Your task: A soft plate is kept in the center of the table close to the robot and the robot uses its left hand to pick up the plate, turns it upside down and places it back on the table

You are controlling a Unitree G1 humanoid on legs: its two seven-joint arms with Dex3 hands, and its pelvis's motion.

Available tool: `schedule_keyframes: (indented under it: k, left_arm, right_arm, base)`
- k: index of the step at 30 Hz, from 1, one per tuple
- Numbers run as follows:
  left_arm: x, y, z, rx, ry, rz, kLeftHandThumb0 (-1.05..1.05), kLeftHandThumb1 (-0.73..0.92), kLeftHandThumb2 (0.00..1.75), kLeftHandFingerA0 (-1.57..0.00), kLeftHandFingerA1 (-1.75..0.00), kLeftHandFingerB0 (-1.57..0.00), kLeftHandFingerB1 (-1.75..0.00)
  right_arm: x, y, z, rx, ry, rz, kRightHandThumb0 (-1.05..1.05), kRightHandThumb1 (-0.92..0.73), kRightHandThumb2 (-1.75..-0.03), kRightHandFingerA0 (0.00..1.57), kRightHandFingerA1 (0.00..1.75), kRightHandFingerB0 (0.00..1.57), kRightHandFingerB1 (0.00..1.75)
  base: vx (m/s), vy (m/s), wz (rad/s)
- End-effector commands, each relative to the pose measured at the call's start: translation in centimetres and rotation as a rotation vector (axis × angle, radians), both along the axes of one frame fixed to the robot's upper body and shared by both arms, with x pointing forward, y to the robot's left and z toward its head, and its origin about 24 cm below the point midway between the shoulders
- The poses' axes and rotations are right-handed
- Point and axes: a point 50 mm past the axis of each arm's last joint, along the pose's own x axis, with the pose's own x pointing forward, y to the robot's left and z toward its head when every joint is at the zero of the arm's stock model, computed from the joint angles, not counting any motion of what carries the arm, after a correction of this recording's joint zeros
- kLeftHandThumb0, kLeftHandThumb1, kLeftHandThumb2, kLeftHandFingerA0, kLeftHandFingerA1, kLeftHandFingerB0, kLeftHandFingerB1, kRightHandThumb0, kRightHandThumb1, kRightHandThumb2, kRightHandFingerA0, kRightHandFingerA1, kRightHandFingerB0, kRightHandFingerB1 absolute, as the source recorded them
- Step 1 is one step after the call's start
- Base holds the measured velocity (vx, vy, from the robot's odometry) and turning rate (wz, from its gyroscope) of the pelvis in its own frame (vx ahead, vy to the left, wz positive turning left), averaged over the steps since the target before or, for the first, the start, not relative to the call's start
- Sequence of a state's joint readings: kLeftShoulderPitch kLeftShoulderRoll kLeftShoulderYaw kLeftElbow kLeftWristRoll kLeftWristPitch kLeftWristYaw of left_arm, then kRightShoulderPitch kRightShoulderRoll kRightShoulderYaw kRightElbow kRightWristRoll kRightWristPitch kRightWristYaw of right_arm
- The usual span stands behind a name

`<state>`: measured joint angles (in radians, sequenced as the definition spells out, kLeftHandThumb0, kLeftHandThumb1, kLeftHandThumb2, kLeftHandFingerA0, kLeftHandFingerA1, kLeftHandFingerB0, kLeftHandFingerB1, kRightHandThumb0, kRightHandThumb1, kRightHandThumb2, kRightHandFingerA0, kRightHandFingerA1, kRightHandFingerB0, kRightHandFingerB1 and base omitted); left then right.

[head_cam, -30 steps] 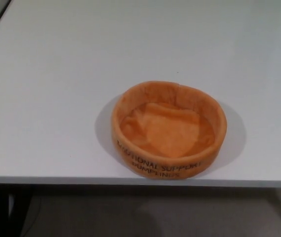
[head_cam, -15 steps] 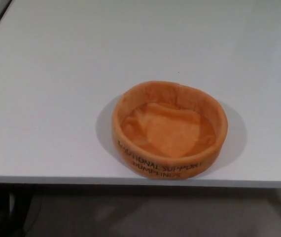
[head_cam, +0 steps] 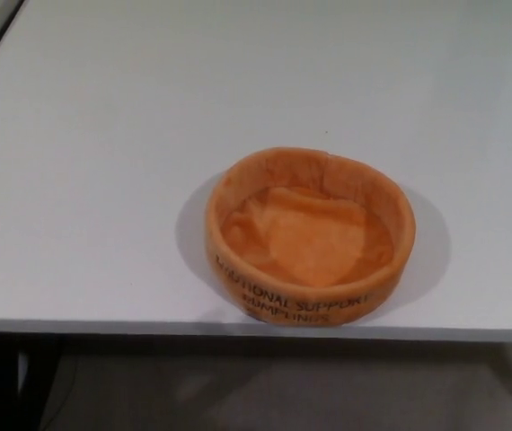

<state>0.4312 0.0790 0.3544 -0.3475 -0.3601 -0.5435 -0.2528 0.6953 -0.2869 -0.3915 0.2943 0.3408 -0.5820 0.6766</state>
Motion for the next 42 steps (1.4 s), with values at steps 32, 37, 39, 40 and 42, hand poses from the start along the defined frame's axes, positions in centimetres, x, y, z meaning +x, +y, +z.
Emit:
schedule_keyframes:
  k: [32, 37, 39, 40, 42]
  left_arm:
    - [16.0, -10.0, 14.7, 0.752, -0.279, -0.065, -1.04, 0.65, 1.09, -0.28, -0.49, -0.23, -0.41]
    - [17.3, -10.9, 13.8, 0.980, -0.167, -0.111, -1.05, 0.59, 1.07, -0.18, -0.47, -0.14, -0.37]
    - [17.6, -11.1, 13.4, 1.082, -0.165, -0.110, -1.05, 0.77, 0.66, -0.23, -0.39, -0.21, -0.28]
    - [17.8, -11.2, 13.0, 1.146, -0.153, -0.109, -1.05, 0.72, 0.65, -0.23, -0.39, -0.23, -0.28]
    - [18.1, -11.2, 12.7, 1.187, -0.138, -0.107, -1.05, 0.68, 0.63, -0.25, -0.37, -0.25, -0.28]
  right_arm:
    - [0.2, 0.2, 0.6, -0.029, 0.041, 0.027, -0.82, -0.92, -0.74, 0.25, 0.53, 0.15, 0.35]
    - [0.4, 0.2, 0.5, -0.024, 0.047, 0.044, -0.80, -0.75, -1.10, 0.20, 0.57, 0.09, 0.46]
    - [0.5, 0.4, 0.8, -0.018, 0.041, 0.047, -0.84, -0.92, -0.72, 0.23, 0.56, 0.15, 0.38]
    - [0.7, 0.5, 1.1, -0.022, 0.039, 0.060, -0.84, -0.91, -0.74, 0.22, 0.57, 0.12, 0.38]
    - [0.9, 0.6, 1.3, -0.022, 0.036, 0.068, -0.80, -0.76, -1.11, 0.19, 0.59, 0.07, 0.47]
  base:
    - [0.00, 0.000, 0.00]
    - [0.00, 0.000, 0.00]
    - [0.00, 0.000, 0.00]
    - [0.00, 0.000, 0.00]
    - [0.00, 0.000, 0.00]
